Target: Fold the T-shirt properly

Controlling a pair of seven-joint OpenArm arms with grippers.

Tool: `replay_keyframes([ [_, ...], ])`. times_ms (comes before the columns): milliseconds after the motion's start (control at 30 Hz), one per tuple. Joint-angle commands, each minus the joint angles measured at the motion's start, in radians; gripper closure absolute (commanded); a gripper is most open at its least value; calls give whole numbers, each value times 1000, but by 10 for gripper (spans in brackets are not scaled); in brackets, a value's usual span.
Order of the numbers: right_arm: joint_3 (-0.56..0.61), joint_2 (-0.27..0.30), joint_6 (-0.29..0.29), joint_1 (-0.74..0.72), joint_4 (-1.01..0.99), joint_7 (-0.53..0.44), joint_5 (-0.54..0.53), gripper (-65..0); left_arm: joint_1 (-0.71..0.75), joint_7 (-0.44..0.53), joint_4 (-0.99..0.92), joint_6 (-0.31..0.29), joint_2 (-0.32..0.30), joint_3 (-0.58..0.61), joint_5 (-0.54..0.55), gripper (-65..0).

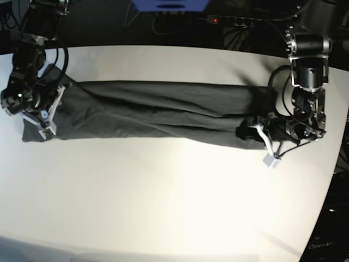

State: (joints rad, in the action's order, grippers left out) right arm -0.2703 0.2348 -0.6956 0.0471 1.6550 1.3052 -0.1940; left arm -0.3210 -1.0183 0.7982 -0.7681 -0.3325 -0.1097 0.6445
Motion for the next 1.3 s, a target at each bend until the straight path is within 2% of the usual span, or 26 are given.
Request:
replay_keyframes([
  [0,-4,13,-3,-14,17,-3,-2,-100,33,-130,-27,70,-9,8,-217,-37],
  [33,-2,13,-3,-14,17,-5,0,-67,33,-130,-27,70,-9,8,-217,-37],
  [100,-2,15,-3,-14,21,-6,0,-46,33,-130,-27,70,-7,8,-217,-37],
  [200,13,30,-3,-16,23,-5,0,-46,33,-130,-27,70,-7,8,-217,-37],
  [367,102,68,-3,-42,23,0,0,-41,33,-130,-27,70,-7,8,-217,-37],
  [733,222,114,-3,-100,73,15,1,-41,33,-130,-27,70,-7,8,-217,-37],
  [1033,245,111,-3,-118,147,57,1,-46,32,-130,-27,70,-7,8,-217,-37],
  [1133,237,111,-3,-115,130,58,1,-103,32,-130,-27,70,-7,8,-217,-37],
  [1267,207,107,-3,-111,66,58,1,-281,30,-129,-27,70,-7,8,-217,-37],
])
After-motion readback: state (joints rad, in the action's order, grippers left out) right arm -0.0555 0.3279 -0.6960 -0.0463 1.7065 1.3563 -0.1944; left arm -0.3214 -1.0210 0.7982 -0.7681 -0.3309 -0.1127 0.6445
